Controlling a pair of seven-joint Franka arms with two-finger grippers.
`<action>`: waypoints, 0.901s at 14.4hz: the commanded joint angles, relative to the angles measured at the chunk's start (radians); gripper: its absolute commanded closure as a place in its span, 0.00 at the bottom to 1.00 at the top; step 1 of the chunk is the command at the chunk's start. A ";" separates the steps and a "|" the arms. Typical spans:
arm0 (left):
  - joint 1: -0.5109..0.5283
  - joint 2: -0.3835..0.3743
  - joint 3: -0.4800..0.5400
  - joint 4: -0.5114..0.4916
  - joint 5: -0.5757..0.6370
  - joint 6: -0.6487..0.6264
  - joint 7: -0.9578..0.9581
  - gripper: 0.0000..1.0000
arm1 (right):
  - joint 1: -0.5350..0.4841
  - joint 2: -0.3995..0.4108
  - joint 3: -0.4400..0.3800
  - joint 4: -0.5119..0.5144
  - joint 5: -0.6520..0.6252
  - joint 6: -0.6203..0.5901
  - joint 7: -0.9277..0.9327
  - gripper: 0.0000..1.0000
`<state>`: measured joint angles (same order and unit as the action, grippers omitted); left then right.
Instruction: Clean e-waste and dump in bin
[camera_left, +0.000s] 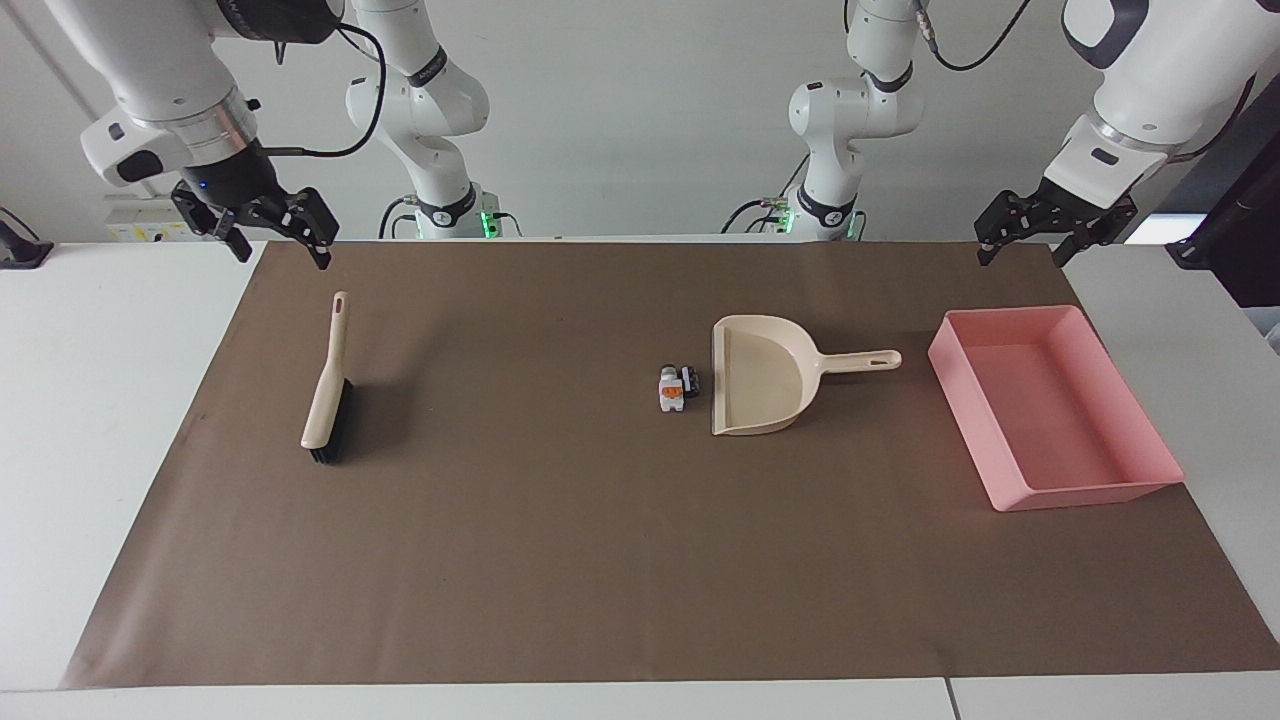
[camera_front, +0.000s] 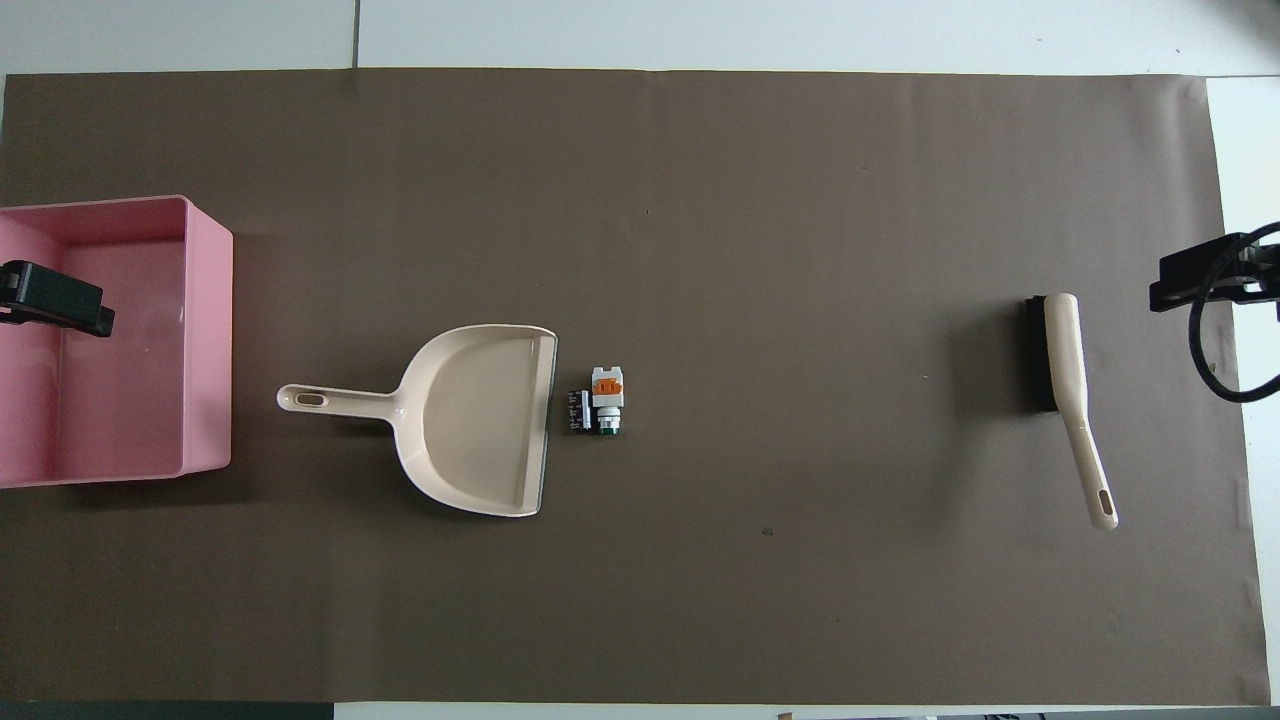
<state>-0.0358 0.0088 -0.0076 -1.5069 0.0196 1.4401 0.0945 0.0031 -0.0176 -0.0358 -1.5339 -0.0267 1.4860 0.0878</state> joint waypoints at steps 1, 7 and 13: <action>-0.012 -0.010 0.006 -0.010 0.020 0.010 0.002 0.01 | -0.009 -0.001 0.004 0.009 0.004 -0.016 -0.022 0.01; 0.000 -0.010 0.006 -0.010 0.020 0.026 0.065 0.01 | -0.011 -0.001 0.004 0.009 0.004 -0.023 -0.023 0.01; 0.025 -0.012 0.006 -0.024 0.016 0.060 0.373 0.01 | -0.011 -0.007 0.002 -0.003 0.002 -0.021 -0.020 0.01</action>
<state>-0.0156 0.0088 -0.0023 -1.5071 0.0250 1.4670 0.3570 0.0031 -0.0176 -0.0359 -1.5339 -0.0267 1.4796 0.0878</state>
